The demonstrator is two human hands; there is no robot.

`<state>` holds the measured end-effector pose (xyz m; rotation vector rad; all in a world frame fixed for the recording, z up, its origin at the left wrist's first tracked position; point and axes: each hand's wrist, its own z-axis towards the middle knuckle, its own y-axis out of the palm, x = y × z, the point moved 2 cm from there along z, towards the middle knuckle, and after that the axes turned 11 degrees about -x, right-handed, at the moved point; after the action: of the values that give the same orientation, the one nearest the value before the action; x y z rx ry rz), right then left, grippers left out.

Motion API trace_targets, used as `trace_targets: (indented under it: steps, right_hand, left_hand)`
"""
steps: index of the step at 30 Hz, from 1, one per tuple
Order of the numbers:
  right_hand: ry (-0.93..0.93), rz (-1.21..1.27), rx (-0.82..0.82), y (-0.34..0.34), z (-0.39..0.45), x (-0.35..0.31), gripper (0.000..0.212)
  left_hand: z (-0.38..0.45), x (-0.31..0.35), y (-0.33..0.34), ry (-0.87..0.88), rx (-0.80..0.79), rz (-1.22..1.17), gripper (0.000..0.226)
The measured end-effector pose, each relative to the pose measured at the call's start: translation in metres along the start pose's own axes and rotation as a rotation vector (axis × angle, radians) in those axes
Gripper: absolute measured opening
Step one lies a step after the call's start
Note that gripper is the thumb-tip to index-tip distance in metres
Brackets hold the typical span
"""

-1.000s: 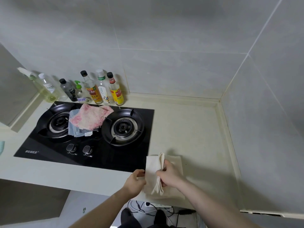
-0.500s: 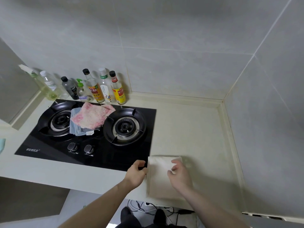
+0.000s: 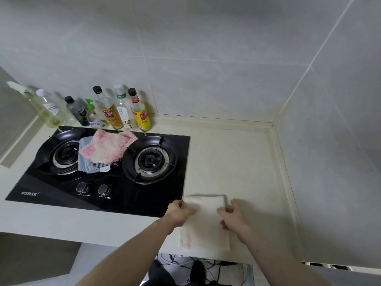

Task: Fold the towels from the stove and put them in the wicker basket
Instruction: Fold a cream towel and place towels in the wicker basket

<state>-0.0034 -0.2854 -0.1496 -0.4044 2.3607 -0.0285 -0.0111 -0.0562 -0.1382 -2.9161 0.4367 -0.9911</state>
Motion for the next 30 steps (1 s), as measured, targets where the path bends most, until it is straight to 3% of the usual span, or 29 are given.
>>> trace_targets:
  steps: [4, 7, 9, 13, 17, 21, 26, 30]
  right_hand:
    - [0.049, 0.011, -0.007, -0.007, 0.010, -0.002, 0.073]
    - [0.093, -0.025, -0.088, -0.008, 0.007, -0.006, 0.047]
    - [0.081, -0.053, -0.097, -0.012, 0.006, -0.007, 0.041]
    - [0.032, -0.014, -0.069, -0.022, 0.005, -0.008, 0.028]
    - [-0.026, 0.047, -0.107, -0.025, -0.001, -0.013, 0.030]
    - [-0.098, 0.053, -0.130, -0.026, -0.006, -0.021, 0.040]
    - [-0.191, -0.035, -0.099, -0.034, -0.009, -0.013, 0.031]
    - [-0.381, -0.213, -0.037, -0.036, -0.021, -0.001, 0.026]
  left_hand:
    - [0.000, 0.002, -0.001, 0.039, -0.018, -0.019, 0.053]
    - [-0.006, 0.002, -0.005, 0.051, -0.055, -0.043, 0.046]
    - [-0.008, 0.001, -0.008, 0.054, -0.068, -0.049, 0.038]
    - [-0.010, 0.004, -0.014, 0.068, -0.030, -0.132, 0.044]
    - [-0.012, 0.014, -0.011, 0.133, -0.099, -0.186, 0.051]
    - [-0.013, 0.021, -0.003, 0.169, -0.138, -0.218, 0.031]
    - [-0.012, 0.016, 0.003, 0.309, -0.086, -0.045, 0.023]
    - [-0.016, 0.007, 0.008, 0.400, -0.014, 0.142, 0.022]
